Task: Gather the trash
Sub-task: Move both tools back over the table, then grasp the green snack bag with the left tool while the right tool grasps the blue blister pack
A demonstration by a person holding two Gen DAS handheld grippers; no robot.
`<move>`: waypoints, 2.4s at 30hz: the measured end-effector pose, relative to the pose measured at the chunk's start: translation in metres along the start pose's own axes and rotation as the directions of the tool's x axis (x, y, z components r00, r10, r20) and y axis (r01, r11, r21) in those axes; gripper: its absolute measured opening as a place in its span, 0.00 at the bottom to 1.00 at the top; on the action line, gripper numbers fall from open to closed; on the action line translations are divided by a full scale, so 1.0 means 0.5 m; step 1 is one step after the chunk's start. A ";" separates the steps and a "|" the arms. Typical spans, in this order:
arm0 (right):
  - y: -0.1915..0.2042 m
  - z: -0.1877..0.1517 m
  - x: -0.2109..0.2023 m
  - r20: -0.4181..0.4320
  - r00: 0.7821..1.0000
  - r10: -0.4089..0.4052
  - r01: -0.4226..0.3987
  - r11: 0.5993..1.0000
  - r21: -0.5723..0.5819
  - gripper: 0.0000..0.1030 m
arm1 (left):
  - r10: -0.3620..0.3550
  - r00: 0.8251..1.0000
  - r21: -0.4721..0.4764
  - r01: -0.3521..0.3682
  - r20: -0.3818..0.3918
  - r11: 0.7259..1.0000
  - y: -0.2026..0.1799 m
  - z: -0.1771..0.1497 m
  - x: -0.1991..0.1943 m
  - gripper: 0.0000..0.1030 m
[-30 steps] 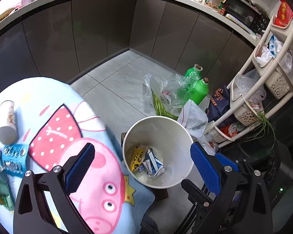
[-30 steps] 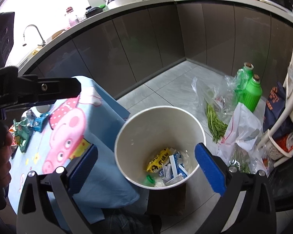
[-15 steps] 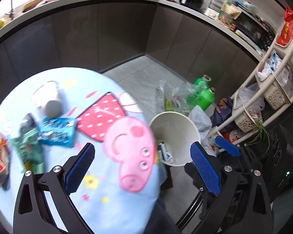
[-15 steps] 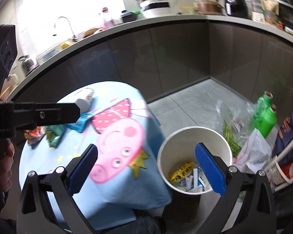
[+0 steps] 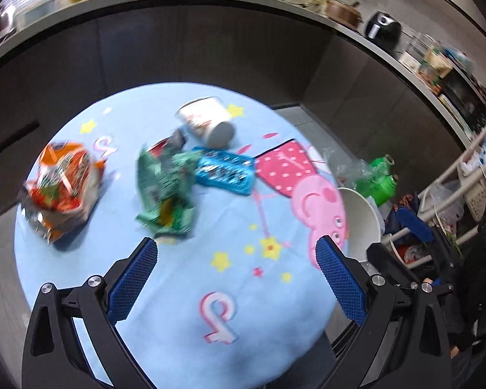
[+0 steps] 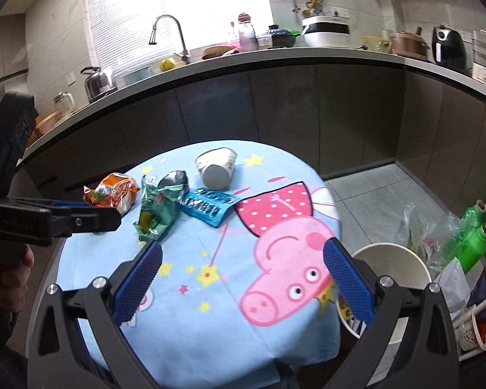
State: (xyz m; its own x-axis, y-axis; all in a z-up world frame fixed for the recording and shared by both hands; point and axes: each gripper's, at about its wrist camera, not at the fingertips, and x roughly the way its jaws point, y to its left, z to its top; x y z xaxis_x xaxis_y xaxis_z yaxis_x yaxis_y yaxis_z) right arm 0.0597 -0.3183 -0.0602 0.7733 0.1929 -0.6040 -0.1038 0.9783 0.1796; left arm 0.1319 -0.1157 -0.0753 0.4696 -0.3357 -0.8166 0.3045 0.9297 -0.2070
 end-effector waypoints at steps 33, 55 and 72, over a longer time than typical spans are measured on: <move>0.102 0.046 0.256 -0.250 0.962 0.107 -0.117 0.993 -0.026 0.96 | 0.030 0.997 0.019 -0.028 -0.078 0.999 0.158 0.045 0.191 0.34; 0.110 0.099 0.454 -0.358 0.926 0.122 -0.217 0.947 -0.238 0.96 | -0.040 0.995 -0.126 0.028 -0.090 0.992 0.253 -0.021 0.106 0.33; 0.149 0.077 0.454 -0.398 0.906 0.142 -0.247 0.942 -0.228 0.84 | -0.108 0.991 -0.200 0.091 -0.074 0.976 0.245 0.025 0.143 0.46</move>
State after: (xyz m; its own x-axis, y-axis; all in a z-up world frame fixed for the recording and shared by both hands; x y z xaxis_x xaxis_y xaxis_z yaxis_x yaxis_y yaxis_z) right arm 0.2517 -0.2044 -0.1540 0.4370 0.3436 -0.8312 -0.4313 0.8910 0.1416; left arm 0.2132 -0.0277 -0.1523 0.3716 -0.4216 -0.8272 0.1742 0.9068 -0.3839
